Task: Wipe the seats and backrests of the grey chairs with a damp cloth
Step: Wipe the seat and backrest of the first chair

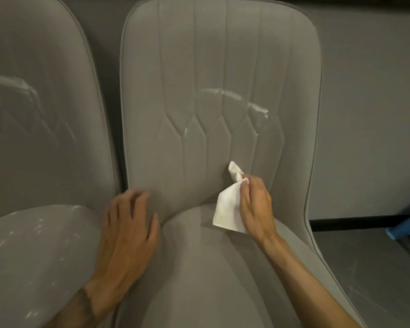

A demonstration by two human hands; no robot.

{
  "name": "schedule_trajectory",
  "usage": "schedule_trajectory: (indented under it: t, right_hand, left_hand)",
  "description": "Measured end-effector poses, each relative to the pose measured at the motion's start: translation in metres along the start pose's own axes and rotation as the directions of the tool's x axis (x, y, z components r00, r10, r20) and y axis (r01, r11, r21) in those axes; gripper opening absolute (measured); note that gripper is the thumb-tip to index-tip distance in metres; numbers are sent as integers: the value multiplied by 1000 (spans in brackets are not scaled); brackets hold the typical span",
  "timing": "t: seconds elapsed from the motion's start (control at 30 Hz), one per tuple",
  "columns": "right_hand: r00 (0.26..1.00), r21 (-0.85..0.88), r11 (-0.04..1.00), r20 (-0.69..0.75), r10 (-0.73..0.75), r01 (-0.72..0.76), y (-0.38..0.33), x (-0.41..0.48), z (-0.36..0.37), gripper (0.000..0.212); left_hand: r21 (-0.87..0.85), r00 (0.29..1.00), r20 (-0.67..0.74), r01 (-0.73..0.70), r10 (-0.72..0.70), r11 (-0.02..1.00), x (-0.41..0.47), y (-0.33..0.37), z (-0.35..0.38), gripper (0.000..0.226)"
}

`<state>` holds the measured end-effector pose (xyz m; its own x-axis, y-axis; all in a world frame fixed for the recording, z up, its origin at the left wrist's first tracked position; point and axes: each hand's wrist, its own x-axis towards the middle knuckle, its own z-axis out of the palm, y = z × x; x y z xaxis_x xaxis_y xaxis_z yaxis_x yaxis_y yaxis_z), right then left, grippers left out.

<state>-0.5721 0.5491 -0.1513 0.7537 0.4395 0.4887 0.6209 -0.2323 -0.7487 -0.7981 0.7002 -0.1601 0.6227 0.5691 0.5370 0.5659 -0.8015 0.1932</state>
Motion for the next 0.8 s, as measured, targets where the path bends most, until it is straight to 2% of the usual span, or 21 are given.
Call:
schedule_trajectory:
  t: [0.1,0.17,0.27,0.4,0.63,0.7,0.8]
  right_hand:
    - [986,60,991,-127,-108,117,-31,27,-12,21]
    - [951,58,975,-241,-196,216,-52,55,-22,20]
    - [862,-83,925,-340,-375,370,-74,101,-37,28]
    - [789,-403,799,-244,-564,447,-70,164,-50,35]
    - [793,-646,615,-24,-608,452,-26,169,-30,56]
    - [766,-666,583,-26,-642,466,-35,190,-40,55]
    - [752,-642,628,-119,-648,440,-55,231,-53,50]
  left_hand:
    - [-14,990,-137,-35,33,999,47,1,-9,50]
    - [-39,975,-216,-64,54,997,77,0,-15,54]
    - [-47,953,-285,-120,102,992,121,0,-26,60]
    - [21,922,-350,-171,167,985,174,1,-36,64]
    - [25,864,-463,-209,197,978,244,10,-46,62]
    - [33,856,-476,-213,203,976,249,10,-40,62]
    - [47,849,-488,-206,202,978,251,10,-32,63]
